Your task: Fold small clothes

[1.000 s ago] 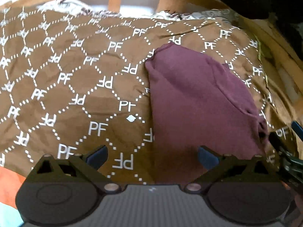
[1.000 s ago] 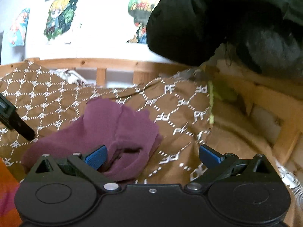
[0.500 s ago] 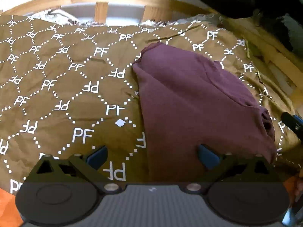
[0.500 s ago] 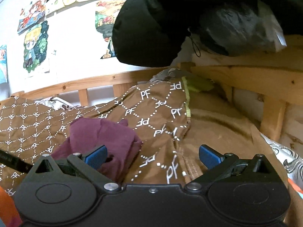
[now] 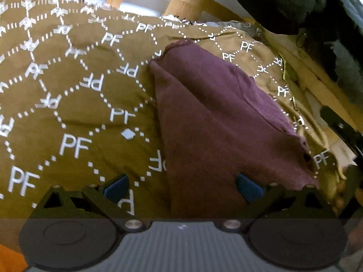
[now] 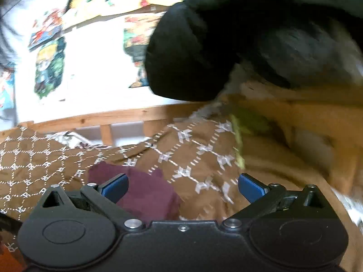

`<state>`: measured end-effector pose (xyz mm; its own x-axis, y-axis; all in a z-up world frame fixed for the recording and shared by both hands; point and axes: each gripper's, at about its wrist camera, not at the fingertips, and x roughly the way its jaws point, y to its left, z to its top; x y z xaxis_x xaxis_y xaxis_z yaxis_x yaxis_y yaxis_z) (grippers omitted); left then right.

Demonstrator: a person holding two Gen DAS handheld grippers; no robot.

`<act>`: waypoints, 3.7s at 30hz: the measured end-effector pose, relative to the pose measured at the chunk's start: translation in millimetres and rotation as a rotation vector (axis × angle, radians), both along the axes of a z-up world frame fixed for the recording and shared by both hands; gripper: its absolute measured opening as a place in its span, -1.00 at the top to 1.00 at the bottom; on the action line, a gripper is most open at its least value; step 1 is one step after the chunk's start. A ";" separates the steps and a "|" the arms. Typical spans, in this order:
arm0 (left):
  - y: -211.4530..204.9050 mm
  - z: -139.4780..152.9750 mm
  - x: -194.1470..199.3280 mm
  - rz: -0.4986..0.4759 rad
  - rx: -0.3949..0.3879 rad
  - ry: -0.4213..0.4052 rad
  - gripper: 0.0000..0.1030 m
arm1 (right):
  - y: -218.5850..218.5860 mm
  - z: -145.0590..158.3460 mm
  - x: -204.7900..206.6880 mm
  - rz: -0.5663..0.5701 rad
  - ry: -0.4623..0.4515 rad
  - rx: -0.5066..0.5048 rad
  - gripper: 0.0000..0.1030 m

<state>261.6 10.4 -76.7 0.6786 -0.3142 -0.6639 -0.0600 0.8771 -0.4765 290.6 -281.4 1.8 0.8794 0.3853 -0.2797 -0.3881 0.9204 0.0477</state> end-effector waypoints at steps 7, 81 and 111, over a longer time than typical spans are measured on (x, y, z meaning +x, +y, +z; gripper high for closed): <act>9.3 -10.3 4.0 -0.044 -0.065 -0.044 -0.99 | 15.0 -24.5 61.0 0.114 0.387 0.204 -0.99; 30.8 -12.0 22.2 -0.236 -0.286 0.054 -0.48 | 71.2 -30.0 121.0 0.053 0.519 0.019 0.50; 132.3 37.0 -21.2 -0.032 -0.144 -0.005 -0.02 | 214.5 1.2 91.8 0.224 0.306 -0.026 0.68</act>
<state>240.4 142.7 -39.7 0.6700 -0.4276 -0.6069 -0.0302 0.8011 -0.5978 382.5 -66.9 3.0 0.6486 0.5474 -0.5289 -0.5509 0.8171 0.1700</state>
